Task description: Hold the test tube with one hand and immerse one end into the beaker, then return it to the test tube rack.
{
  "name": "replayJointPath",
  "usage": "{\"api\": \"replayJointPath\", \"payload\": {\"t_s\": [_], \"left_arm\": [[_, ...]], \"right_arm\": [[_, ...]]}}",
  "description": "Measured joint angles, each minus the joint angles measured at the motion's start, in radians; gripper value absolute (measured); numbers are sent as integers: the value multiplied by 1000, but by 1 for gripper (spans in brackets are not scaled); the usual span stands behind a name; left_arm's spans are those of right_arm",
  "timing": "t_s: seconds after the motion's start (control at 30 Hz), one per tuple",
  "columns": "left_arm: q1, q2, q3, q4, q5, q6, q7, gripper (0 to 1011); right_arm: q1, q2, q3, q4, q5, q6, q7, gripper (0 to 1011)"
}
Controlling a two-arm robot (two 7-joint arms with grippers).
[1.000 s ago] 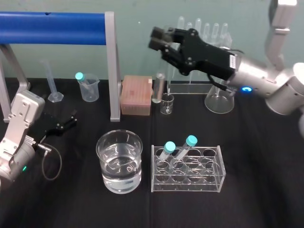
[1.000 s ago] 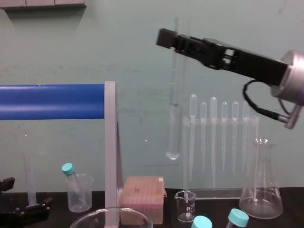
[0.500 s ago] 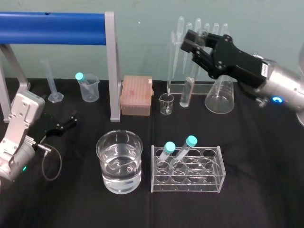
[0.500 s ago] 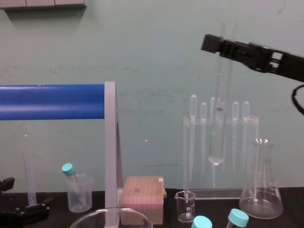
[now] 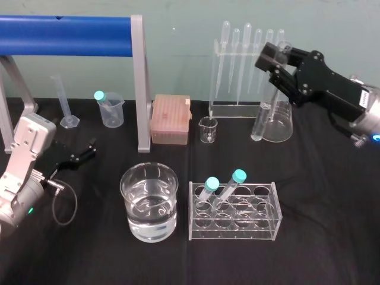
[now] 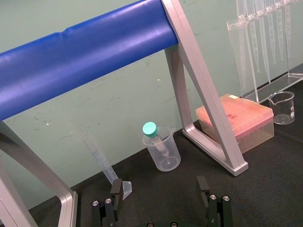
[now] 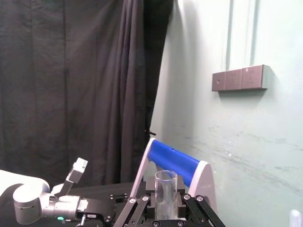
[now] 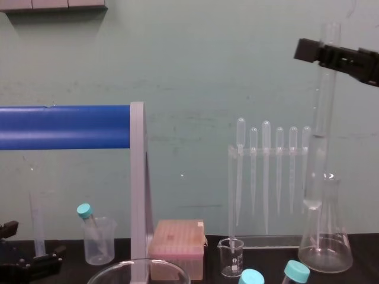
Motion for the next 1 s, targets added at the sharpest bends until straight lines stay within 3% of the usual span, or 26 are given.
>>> {"api": "replayJointPath", "payload": {"t_s": [0.57,1.0], "left_arm": [[0,0,0,0,0,0,0,1000],[0,0,0,0,0,0,0,1000]], "right_arm": [[-119,50,66,-86,14,14,-63,241],[-142,48,66,-72,4,38,-78,242]]}}
